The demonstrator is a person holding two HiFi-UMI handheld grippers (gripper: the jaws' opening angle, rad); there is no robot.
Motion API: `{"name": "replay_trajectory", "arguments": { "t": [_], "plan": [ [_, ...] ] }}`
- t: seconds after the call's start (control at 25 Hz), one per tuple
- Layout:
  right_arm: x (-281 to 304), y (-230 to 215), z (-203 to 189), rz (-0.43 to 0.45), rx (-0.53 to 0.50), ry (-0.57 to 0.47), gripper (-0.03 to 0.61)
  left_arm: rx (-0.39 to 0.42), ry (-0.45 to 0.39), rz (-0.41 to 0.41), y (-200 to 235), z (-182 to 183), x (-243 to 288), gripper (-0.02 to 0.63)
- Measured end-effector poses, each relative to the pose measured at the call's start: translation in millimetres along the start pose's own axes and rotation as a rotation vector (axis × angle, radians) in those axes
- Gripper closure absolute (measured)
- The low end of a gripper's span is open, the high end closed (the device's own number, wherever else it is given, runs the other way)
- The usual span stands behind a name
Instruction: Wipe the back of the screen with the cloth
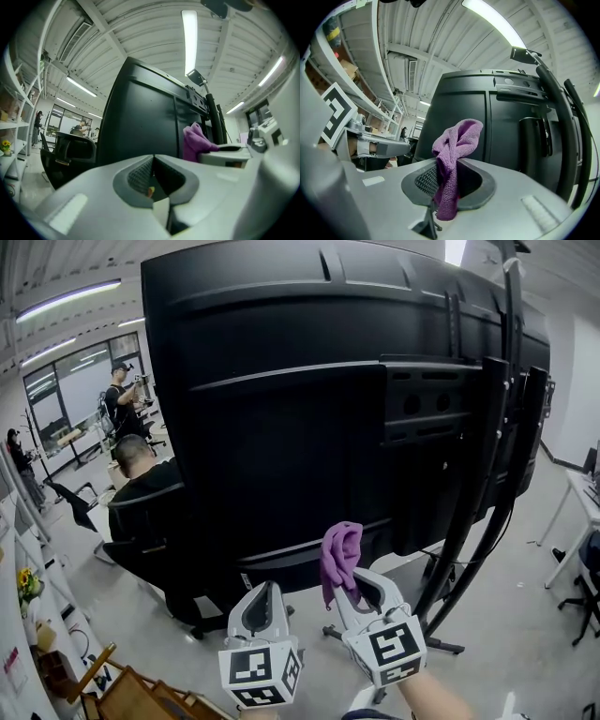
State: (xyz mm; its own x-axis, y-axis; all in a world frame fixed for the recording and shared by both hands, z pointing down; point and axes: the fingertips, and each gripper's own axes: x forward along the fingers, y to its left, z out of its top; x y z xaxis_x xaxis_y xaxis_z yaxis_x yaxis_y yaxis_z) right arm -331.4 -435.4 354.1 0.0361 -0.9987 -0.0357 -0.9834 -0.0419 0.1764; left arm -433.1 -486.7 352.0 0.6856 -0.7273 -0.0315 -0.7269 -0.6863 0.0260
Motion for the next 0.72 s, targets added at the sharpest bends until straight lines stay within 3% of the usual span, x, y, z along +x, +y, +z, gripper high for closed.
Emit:
{"name": "replay_trajectory", "arguments": {
  "t": [0.72],
  "plan": [
    [-4, 6, -12, -0.008, 0.057, 0.022, 0.512, 0.03, 0.033, -0.019, -4, -9, -3, 0.606]
  ]
}}
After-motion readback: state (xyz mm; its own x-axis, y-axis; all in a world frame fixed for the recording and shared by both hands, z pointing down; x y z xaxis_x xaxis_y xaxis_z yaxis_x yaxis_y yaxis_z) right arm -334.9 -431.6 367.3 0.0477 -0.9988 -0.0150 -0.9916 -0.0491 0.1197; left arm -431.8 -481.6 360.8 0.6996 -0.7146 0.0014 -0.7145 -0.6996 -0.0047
